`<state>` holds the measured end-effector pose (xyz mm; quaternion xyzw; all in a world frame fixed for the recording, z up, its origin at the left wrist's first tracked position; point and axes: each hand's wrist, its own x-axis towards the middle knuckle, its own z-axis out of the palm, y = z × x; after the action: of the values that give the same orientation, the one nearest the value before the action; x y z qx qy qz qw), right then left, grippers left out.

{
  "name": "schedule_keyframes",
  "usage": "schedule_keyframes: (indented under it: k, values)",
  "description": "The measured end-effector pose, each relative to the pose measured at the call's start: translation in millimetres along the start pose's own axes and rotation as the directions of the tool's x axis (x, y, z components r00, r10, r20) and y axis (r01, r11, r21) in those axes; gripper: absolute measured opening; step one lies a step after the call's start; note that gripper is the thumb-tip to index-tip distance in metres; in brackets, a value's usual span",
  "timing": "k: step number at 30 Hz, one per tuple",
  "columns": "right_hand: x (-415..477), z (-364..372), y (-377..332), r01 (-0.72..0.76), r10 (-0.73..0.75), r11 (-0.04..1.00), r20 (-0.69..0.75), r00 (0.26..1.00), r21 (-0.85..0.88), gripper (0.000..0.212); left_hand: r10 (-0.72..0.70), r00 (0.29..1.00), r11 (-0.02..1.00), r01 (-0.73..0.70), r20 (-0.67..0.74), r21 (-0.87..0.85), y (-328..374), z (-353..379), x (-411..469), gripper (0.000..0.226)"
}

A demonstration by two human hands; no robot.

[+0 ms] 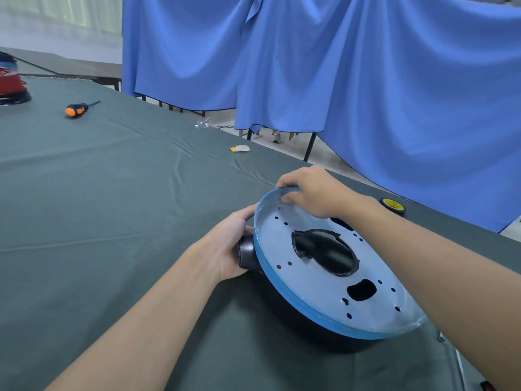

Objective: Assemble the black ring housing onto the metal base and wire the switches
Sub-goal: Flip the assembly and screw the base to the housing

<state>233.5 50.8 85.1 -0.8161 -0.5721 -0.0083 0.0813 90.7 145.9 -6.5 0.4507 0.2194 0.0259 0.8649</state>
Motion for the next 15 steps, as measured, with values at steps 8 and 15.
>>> schedule_keyframes:
  k: [8, 15]
  values:
    - [-8, 5, -6, 0.031, -0.030, 0.999, -0.196, 0.980, 0.005, 0.020, 0.006, 1.000, 1.000, -0.006, -0.022, -0.018, 1, 2, -3, 0.032]
    - [-28, 9, -14, 0.055, -0.057, 0.998, -0.098, 0.994, -0.023, 0.019, -0.003, 0.999, 1.000, 0.003, -0.035, -0.012, 2, 3, -4, 0.031]
